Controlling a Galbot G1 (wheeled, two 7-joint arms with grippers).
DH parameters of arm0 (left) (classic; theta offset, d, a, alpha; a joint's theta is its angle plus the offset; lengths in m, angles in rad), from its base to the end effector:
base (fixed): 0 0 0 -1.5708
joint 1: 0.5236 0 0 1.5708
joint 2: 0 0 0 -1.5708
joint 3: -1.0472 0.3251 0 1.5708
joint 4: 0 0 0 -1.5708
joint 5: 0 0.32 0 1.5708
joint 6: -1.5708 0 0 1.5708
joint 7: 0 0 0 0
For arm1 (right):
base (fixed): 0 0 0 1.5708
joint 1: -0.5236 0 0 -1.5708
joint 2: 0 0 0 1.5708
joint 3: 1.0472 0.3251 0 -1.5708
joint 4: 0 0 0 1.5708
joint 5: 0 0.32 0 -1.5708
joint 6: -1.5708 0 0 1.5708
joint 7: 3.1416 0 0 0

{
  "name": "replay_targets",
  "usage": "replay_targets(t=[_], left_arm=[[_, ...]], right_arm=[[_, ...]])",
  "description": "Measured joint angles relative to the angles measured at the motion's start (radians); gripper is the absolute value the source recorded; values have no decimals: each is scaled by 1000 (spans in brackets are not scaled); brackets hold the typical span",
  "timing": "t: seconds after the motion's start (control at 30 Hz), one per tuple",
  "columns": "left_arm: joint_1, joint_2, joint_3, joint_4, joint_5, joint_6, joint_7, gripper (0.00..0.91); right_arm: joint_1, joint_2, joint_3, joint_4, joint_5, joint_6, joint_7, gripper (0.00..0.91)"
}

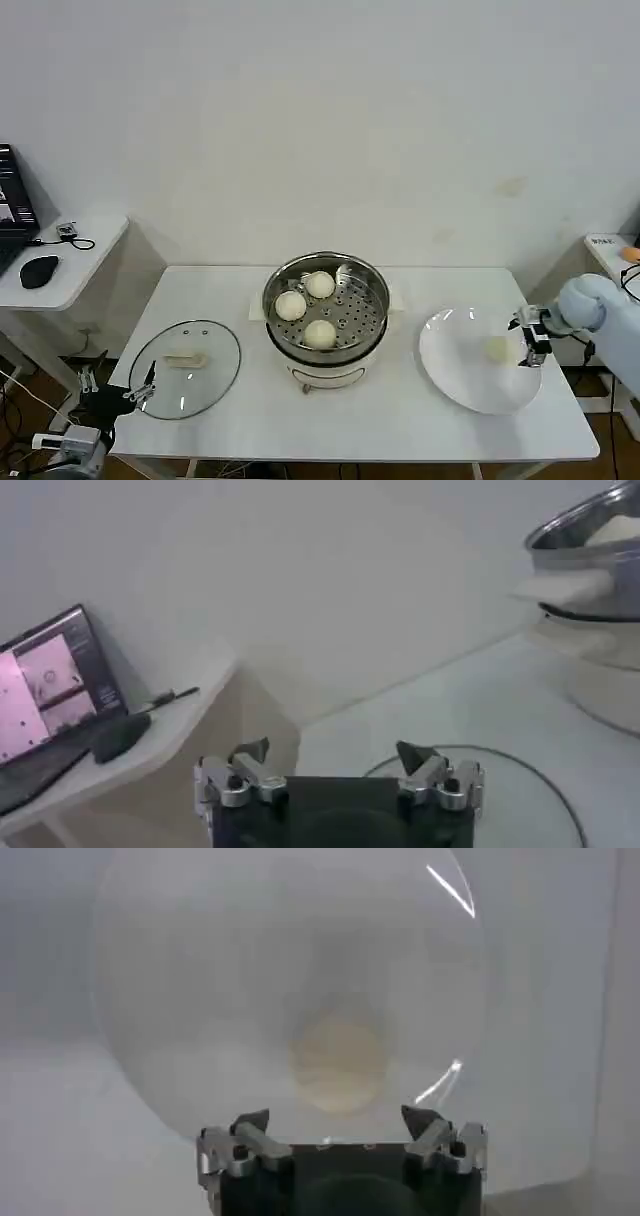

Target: Take steamed baozi put them in steamer then cover it.

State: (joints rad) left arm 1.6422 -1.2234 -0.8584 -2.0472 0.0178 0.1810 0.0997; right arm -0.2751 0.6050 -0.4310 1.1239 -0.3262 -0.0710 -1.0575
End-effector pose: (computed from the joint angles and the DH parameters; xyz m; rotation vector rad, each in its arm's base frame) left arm 0.1463 0.1486 -0.2631 0.0791 -2.8068 -0.6602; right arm 0.4385 -0.2472 -0.2113 1.0692 -1.4101 1.3894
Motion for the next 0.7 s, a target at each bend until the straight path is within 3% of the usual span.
replay_targets(t=[0.2, 0.4, 0.47, 0.5, 0.7], left_arm=[[0, -3, 0, 4, 1, 0, 0, 907], [1, -4, -3, 7, 1, 0, 0, 907], [1, -5, -3, 7, 2, 0, 0, 907], [1, -5, -3, 7, 2, 0, 0, 907], [2, -5, -4, 6, 1, 0, -1, 907]], right_arm=[[6, 57, -1, -60, -21, 5, 3, 867], [10, 83, -3, -85, -33, -3, -2, 675], [11, 86, -3, -88, -36, -7, -5, 655], [12, 87, -4, -89, -36, -9, -7, 584], [23, 81, -17, -81, -29, -24, -20, 564]])
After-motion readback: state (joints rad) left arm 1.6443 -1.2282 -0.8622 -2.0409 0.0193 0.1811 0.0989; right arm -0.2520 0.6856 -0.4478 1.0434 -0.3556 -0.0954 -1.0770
